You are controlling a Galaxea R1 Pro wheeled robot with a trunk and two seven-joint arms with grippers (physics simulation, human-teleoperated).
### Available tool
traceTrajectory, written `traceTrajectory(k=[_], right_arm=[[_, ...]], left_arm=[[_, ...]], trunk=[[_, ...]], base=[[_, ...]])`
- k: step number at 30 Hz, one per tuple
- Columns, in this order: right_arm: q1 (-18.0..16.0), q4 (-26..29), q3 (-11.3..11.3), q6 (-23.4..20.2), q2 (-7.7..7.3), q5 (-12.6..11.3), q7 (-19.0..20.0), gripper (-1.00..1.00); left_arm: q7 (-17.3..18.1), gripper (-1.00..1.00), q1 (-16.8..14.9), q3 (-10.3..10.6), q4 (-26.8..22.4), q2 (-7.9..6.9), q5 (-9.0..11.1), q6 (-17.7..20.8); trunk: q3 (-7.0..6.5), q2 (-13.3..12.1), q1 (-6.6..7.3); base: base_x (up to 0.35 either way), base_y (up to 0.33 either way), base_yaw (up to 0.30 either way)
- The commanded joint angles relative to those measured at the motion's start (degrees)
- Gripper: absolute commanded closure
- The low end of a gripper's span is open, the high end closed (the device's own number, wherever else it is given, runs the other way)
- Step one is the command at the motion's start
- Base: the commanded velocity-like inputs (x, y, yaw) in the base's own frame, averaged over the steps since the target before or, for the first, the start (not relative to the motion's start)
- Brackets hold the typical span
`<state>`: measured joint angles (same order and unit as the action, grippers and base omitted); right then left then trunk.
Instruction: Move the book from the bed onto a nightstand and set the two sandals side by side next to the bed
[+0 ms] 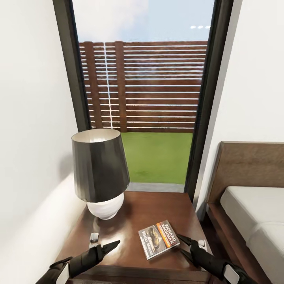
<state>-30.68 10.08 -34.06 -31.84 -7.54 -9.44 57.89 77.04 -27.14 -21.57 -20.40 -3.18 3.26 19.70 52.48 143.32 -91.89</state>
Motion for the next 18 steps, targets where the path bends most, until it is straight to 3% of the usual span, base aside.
traceTrajectory(k=[1,8,18], right_arm=[[0.0,0.0,0.7,-0.3,-0.02,-0.1,-0.1,-1.0],[0.0,0.0,0.7,-0.4,-0.17,-0.1,0.3,-1.0],[0.0,1.3,0.8,0.1,0.17,-0.1,0.0,-1.0]], left_arm=[[0.2,-1.0,0.0,-0.1,0.0,0.01,0.0,0.6],[0.7,-1.0,0.0,-0.3,-0.1,-0.39,0.1,0.8],[-1.9,-1.0,0.1,-0.2,-0.3,-0.72,-0.2,0.5]], trunk=[[0.06,0.0,0.01],[0.06,0.0,0.01],[0.06,0.0,0.01]], base=[[-0.014,0.0,0.0],[-0.081,0.0,0.0],[-0.003,0.0,0.0]])
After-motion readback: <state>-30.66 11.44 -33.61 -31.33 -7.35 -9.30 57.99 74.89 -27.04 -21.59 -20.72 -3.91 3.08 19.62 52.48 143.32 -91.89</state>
